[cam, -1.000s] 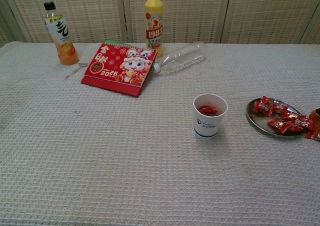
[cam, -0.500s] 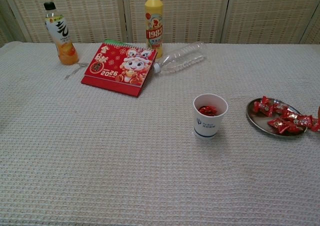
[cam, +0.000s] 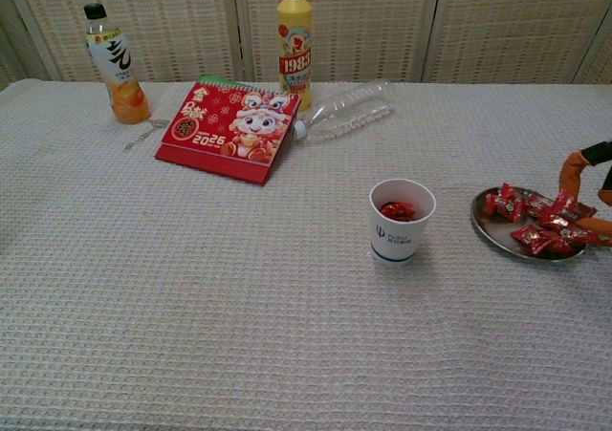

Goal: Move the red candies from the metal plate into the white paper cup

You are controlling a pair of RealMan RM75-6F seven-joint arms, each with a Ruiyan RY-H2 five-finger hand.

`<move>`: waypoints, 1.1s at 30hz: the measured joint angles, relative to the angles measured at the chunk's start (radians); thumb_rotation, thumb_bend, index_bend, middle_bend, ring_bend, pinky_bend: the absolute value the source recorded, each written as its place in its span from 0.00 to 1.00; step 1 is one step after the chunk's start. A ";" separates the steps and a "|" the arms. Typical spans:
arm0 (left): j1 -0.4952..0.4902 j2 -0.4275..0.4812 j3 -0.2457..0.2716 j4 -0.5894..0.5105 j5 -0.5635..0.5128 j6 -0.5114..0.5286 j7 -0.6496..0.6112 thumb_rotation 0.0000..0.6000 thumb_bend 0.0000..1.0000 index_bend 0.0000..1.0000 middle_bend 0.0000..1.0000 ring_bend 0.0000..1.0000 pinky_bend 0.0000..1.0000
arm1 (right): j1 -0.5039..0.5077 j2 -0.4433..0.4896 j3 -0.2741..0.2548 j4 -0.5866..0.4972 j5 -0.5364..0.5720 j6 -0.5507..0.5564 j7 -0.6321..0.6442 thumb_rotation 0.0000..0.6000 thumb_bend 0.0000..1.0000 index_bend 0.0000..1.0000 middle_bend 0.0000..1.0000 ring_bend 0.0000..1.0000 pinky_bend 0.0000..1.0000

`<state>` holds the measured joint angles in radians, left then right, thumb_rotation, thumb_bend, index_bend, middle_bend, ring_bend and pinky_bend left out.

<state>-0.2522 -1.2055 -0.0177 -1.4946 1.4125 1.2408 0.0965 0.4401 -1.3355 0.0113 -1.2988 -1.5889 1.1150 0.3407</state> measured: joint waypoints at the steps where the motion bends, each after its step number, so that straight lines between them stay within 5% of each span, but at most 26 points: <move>1: 0.000 0.001 0.000 0.001 0.000 0.000 -0.003 1.00 0.48 0.00 0.12 0.07 0.24 | 0.012 -0.004 0.014 -0.013 0.007 -0.009 -0.015 1.00 0.35 0.64 1.00 0.93 1.00; 9: 0.000 0.007 -0.001 0.005 0.000 -0.001 -0.023 1.00 0.48 0.00 0.12 0.07 0.24 | 0.134 -0.083 0.116 -0.101 0.110 -0.124 -0.188 1.00 0.35 0.63 1.00 0.93 1.00; 19: 0.003 0.015 -0.001 0.004 0.004 0.003 -0.040 1.00 0.48 0.00 0.12 0.07 0.24 | 0.211 -0.152 0.151 -0.155 0.188 -0.197 -0.328 1.00 0.34 0.62 1.00 0.93 1.00; 33: 0.004 0.015 -0.001 0.005 0.007 0.006 -0.041 1.00 0.48 0.00 0.12 0.07 0.24 | 0.230 -0.139 0.120 -0.175 0.211 -0.211 -0.417 1.00 0.34 0.26 1.00 0.91 1.00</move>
<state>-0.2481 -1.1901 -0.0186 -1.4895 1.4193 1.2468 0.0556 0.6698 -1.4749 0.1314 -1.4735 -1.3778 0.9043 -0.0764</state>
